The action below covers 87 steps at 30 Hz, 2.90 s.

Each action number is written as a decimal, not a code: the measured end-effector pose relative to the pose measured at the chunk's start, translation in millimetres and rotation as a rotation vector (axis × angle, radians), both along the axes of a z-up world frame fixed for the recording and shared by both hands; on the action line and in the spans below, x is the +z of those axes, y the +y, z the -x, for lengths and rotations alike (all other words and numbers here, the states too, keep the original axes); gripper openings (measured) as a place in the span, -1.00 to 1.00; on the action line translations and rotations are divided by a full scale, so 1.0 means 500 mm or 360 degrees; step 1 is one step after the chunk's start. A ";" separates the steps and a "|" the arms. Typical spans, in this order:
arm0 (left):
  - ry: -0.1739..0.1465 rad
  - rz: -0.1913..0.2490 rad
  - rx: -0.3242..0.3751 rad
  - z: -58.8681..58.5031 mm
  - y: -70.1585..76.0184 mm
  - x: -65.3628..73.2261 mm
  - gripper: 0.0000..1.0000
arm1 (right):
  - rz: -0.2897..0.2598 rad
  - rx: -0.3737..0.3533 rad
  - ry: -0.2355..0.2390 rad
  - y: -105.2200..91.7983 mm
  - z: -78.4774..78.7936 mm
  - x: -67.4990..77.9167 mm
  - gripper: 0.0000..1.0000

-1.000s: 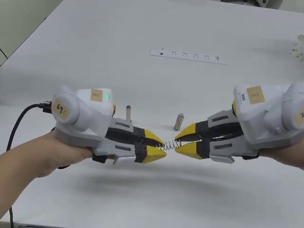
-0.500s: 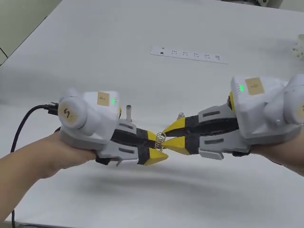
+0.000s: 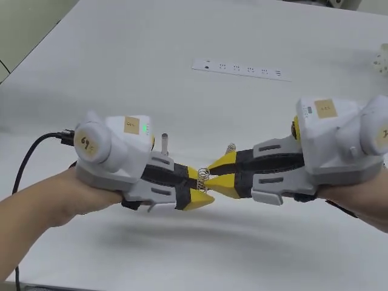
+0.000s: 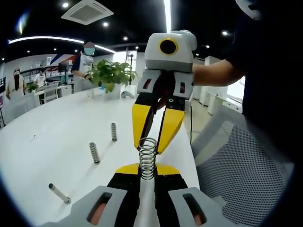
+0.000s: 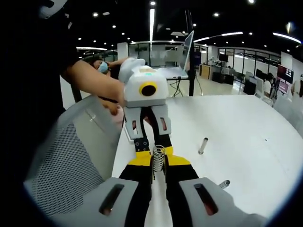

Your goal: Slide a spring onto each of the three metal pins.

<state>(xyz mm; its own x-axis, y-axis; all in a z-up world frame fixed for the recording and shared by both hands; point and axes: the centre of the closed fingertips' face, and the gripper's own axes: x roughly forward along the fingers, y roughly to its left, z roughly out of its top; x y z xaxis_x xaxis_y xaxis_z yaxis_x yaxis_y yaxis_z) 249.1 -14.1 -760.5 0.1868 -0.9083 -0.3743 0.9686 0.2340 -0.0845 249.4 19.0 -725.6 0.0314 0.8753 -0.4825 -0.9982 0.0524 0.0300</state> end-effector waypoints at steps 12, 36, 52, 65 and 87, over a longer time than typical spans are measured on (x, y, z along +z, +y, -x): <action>0.0009 0.0001 -0.0012 0.000 -0.002 0.002 -0.96 | -0.0029 -0.0026 0.0066 0.004 0.002 -0.001 -0.82; 0.0044 0.0023 0.0039 -0.006 0.011 0.013 -0.95 | -0.0105 -0.0033 0.0081 0.018 0.004 0.010 -0.85; 0.0110 0.0123 0.0055 -0.002 0.021 0.033 -0.89 | -0.0266 -0.0066 0.0154 0.016 0.003 0.027 -0.85; 0.0152 0.0208 0.0101 -0.004 0.033 0.051 -0.77 | -0.0301 -0.0094 0.0132 0.020 -0.001 0.042 -0.85; 0.0129 0.0199 0.0419 -0.033 0.158 0.063 -0.53 | -0.0012 -0.0010 -0.0062 0.003 -0.001 -0.015 -0.85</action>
<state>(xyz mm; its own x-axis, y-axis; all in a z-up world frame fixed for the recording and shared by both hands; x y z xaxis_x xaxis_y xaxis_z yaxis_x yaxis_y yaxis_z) 265.5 65.0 -729.1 0.3962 -0.8726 -0.2856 0.8648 0.4592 -0.2030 250.0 20.5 -732.9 0.0556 0.8786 -0.4744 -0.9982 0.0587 -0.0082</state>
